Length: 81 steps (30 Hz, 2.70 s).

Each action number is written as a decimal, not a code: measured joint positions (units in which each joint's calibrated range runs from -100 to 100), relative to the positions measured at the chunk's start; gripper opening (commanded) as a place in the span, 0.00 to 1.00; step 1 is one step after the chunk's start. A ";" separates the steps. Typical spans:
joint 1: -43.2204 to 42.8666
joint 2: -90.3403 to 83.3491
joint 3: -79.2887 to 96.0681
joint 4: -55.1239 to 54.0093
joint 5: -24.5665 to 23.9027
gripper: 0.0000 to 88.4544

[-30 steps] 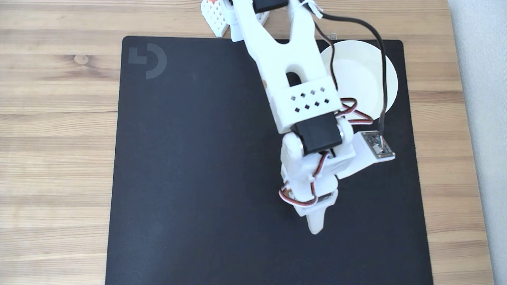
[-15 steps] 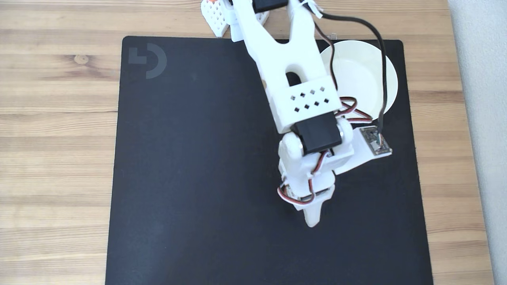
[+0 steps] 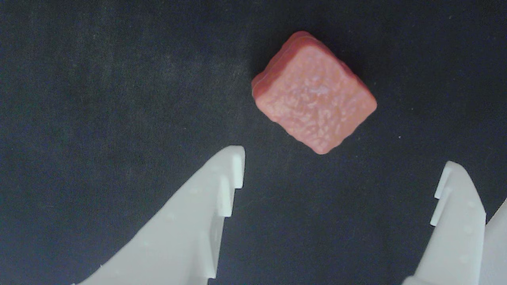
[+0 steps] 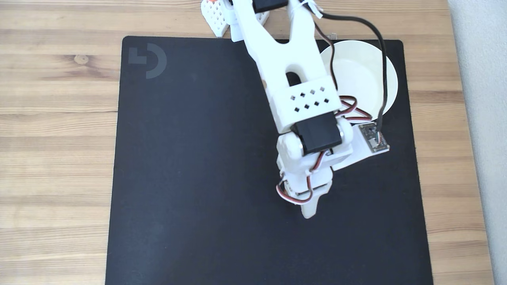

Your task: Pick up the toy and place it on the plate

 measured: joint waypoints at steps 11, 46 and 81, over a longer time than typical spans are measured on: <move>0.25 0.00 0.00 1.01 1.24 0.37; 1.83 0.00 0.00 3.88 22.19 0.37; 0.67 4.66 -0.38 0.17 26.05 0.37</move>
